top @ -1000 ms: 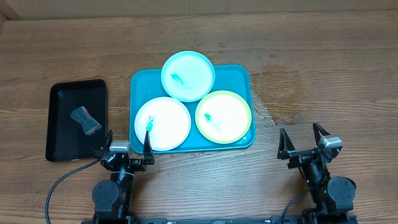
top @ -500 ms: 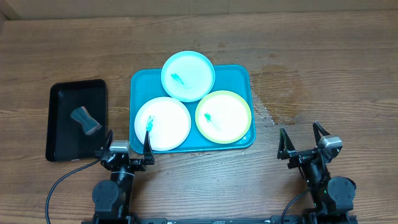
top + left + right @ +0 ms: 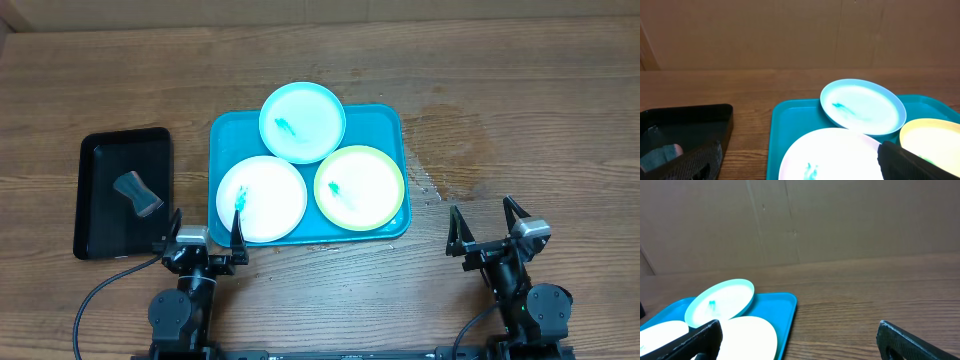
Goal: Clean dirty plates on tray and stack at the side
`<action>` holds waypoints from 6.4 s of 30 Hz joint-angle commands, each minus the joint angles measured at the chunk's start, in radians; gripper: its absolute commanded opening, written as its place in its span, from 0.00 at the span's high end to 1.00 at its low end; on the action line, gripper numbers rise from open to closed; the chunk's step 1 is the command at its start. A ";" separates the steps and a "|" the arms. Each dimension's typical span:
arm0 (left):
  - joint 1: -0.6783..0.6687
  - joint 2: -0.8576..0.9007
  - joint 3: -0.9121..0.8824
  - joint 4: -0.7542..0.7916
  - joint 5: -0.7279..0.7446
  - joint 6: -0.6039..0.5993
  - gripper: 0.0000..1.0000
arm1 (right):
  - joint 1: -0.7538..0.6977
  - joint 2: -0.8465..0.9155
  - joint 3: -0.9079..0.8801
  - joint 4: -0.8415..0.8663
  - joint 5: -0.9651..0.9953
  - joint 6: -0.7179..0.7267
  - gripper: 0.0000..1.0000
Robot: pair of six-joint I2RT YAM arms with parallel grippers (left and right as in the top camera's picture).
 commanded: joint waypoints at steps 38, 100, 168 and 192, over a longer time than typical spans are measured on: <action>-0.005 0.224 0.624 0.197 0.188 -0.311 0.00 | -0.002 -0.010 -0.011 0.005 0.010 0.001 0.00; 0.533 2.144 1.493 -0.752 -0.029 -0.172 0.74 | -0.002 -0.010 -0.011 0.005 0.010 0.001 0.00; 0.537 2.144 1.494 -0.907 -0.072 -0.172 0.85 | -0.002 -0.010 -0.010 0.005 0.010 0.001 0.00; 0.529 2.148 2.303 -1.502 -0.013 -0.280 0.95 | -0.002 -0.010 -0.011 0.005 0.010 0.001 0.00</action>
